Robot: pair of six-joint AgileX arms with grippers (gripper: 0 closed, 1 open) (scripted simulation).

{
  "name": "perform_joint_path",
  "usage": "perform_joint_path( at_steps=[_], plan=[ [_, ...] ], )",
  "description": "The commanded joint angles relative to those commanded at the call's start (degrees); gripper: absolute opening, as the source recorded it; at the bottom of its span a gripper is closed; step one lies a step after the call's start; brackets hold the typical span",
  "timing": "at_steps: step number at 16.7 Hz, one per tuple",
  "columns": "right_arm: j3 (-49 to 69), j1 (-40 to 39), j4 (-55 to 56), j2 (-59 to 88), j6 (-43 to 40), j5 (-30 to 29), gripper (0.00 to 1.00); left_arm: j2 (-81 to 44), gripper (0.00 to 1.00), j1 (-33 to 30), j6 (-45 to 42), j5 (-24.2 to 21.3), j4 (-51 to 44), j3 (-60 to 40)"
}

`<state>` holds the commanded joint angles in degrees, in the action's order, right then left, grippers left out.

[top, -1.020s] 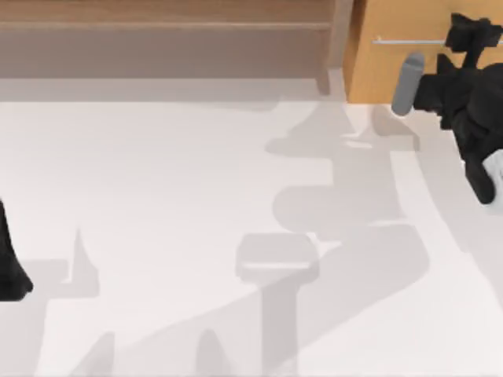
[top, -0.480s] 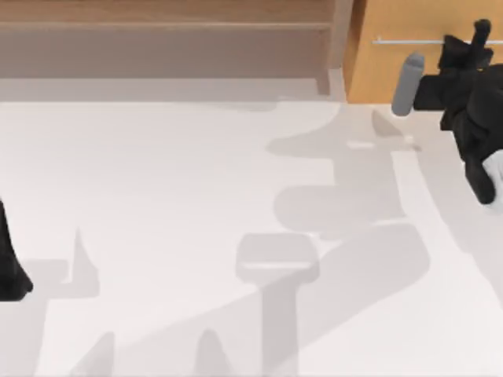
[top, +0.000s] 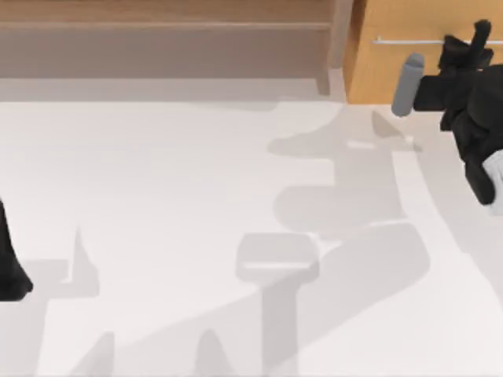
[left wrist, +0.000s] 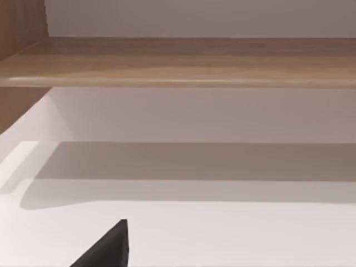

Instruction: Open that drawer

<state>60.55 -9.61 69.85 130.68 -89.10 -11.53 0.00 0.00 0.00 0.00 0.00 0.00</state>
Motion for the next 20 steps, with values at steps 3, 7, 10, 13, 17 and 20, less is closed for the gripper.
perform_joint_path(
  at_steps=[3,7,10,13,17,20],
  plan=[
    [-3.82,-0.59,2.53,-2.10,0.15,-0.53,0.00,0.00,1.00,0.00,0.00,0.00,0.00,0.00],
    [-12.99,-1.42,6.49,-5.04,0.10,-1.36,0.00,0.00,1.00,0.00,0.00,0.00,0.00,0.00],
    [-16.22,-2.00,9.05,-6.95,0.07,-1.92,0.00,0.00,1.00,0.00,0.00,0.00,0.00,0.00],
    [-16.01,-1.81,8.90,-6.71,0.09,-1.85,0.00,0.00,1.00,0.00,0.00,0.00,0.00,0.00],
    [-20.33,-2.61,11.41,-8.30,0.09,-2.68,0.00,0.00,1.00,0.00,0.00,0.00,0.00,0.00],
    [-27.48,-3.83,15.46,-10.88,0.09,-3.89,0.00,0.00,1.00,0.00,0.00,0.00,0.00,0.00]
  ],
)
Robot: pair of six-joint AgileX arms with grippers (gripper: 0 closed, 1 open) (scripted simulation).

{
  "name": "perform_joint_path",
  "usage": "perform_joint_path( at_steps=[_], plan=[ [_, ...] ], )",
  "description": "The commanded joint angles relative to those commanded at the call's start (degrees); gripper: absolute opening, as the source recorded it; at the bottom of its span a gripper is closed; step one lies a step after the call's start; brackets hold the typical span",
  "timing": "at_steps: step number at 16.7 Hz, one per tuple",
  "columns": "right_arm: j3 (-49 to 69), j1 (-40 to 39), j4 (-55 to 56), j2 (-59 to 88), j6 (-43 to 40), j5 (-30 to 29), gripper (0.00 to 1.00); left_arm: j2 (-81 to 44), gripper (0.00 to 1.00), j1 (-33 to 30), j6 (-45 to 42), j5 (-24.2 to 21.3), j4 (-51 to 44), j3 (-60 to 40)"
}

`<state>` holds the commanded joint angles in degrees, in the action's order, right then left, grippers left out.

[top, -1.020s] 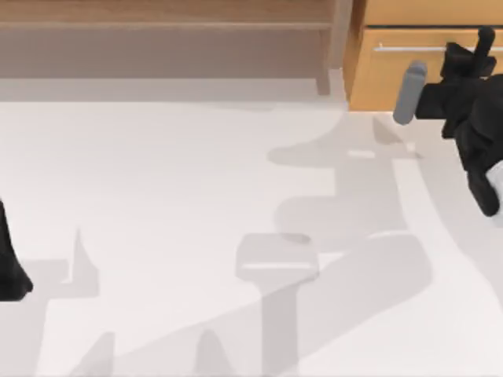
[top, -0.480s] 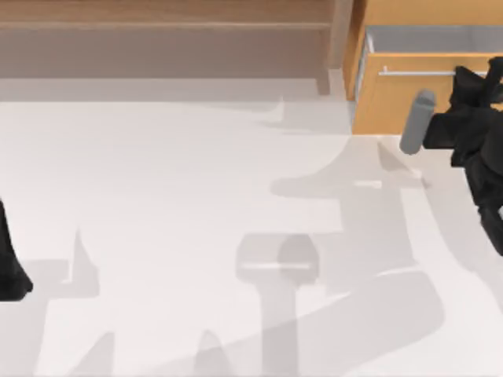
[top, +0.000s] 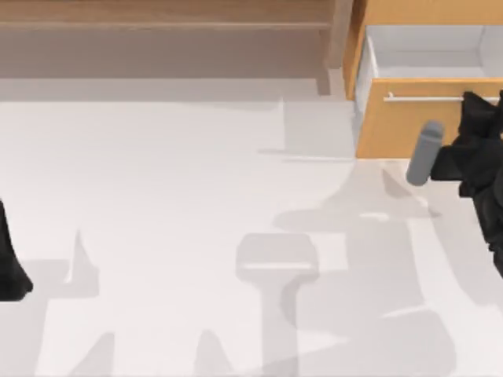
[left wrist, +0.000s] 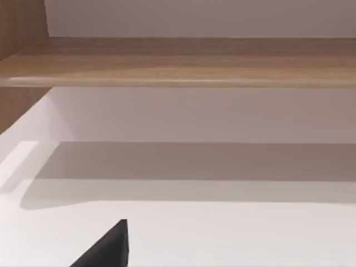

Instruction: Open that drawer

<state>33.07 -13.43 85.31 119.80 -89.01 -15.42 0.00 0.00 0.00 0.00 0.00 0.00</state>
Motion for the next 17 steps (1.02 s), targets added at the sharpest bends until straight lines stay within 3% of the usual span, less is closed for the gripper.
perform_joint_path(
  at_steps=[8,17],
  plan=[
    [-4.26,-1.26,3.50,-1.86,0.04,-1.13,0.00,0.00,1.00,0.00,0.00,0.00,0.00,0.00],
    [-17.49,-5.01,12.70,-5.33,0.16,-4.86,0.00,0.00,1.00,0.00,0.00,0.00,0.00,0.00]
  ],
)
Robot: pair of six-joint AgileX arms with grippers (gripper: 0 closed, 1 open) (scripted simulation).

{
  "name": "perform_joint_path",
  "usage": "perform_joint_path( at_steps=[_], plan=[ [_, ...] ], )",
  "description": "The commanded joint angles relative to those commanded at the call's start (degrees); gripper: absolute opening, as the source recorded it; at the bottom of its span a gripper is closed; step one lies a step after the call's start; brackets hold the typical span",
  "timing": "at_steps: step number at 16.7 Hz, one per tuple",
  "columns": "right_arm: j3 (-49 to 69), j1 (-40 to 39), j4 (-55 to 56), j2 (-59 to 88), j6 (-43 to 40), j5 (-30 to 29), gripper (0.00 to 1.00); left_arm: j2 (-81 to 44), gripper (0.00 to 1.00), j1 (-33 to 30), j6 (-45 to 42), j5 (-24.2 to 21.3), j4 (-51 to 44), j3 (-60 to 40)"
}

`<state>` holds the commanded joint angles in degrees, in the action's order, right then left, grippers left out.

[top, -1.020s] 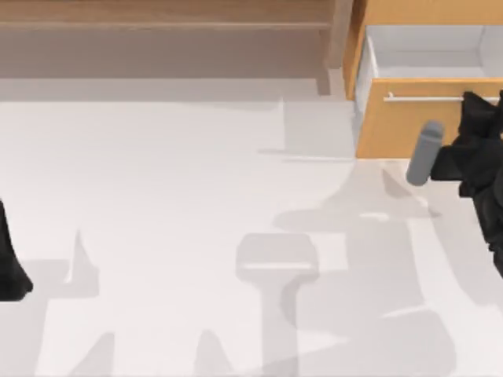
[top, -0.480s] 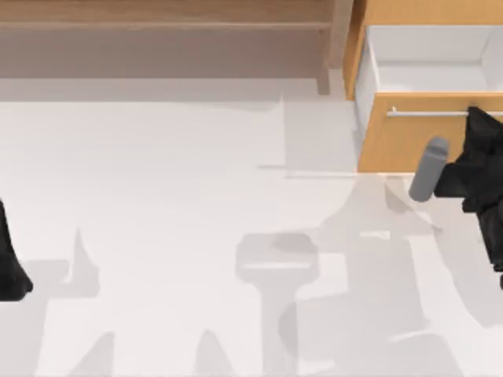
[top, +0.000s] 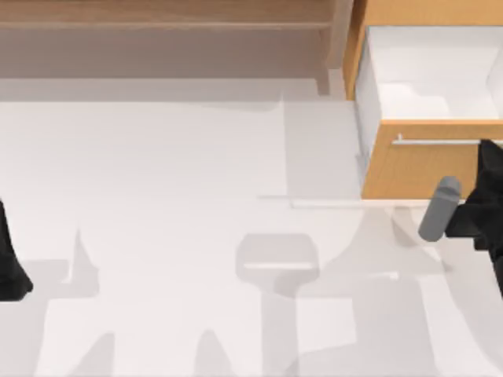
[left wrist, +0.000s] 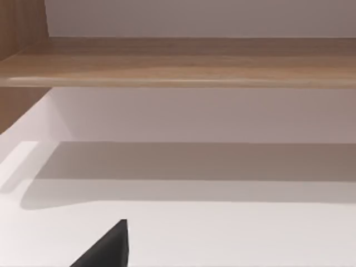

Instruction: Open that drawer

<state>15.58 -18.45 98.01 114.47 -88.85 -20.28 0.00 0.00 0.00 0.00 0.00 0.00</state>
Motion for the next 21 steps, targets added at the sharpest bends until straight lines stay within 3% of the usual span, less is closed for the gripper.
perform_joint_path(
  at_steps=[2,15,21],
  plan=[
    [0.00,0.00,0.00,0.00,0.00,0.00,0.00,0.00,1.00,0.00,0.00,0.00,0.00,0.00],
    [0.00,0.00,0.00,0.00,0.00,0.00,0.98,0.00,1.00,0.00,0.00,0.00,0.00,0.00],
    [0.00,0.00,0.00,0.00,0.00,0.00,1.00,0.00,1.00,0.00,0.00,0.00,0.00,0.00]
  ],
)
